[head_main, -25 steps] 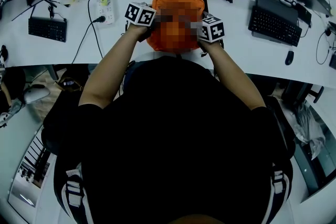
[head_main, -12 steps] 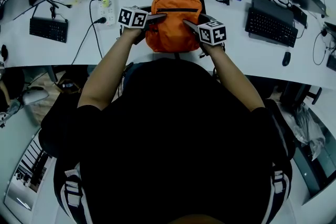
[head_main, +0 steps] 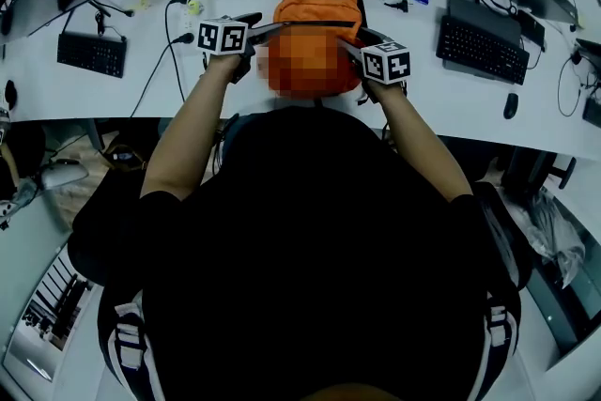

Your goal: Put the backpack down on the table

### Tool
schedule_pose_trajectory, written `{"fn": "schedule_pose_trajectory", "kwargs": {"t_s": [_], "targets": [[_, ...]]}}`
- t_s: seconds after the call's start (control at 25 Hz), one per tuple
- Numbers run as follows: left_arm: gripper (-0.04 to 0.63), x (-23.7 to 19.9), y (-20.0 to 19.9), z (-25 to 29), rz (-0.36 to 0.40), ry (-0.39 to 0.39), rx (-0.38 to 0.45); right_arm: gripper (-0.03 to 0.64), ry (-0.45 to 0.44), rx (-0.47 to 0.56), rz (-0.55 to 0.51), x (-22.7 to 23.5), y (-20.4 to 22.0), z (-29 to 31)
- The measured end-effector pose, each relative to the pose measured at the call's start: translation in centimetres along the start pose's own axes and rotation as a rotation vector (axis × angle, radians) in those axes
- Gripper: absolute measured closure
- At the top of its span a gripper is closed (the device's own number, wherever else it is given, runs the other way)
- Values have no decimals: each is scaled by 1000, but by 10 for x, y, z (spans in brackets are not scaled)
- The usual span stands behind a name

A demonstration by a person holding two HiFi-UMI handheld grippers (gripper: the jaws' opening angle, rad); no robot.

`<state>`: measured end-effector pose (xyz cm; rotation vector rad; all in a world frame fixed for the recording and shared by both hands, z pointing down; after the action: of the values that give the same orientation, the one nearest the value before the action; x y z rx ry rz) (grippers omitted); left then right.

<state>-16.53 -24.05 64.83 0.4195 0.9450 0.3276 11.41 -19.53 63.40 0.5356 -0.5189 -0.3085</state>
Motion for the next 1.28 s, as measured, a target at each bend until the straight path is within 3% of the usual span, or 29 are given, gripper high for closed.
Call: {"fn": "schedule_pose_trajectory", "kwargs": {"t_s": [0.68,1.04,1.28], "targets": [[264,13,-1,-34,39,-47,119,347,90,133,41,6,1,-42],[380,28,1,-45,61,-35,154,478,109,182,11,4,-5,-68],[423,38,9,-51,80,2,162,507,92,192,0,-8,-2,-73]]}}
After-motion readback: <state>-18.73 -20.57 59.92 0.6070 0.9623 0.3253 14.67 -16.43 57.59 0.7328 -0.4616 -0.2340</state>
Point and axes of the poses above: the fingertips, and each gripper's own axes: z forward along the fingers, x to its right, y out of its underside, the point moved 8 cm from there along -z, backward along the fingers, and after that the axes turned 6 degrees about y, right-handed, at the moved point
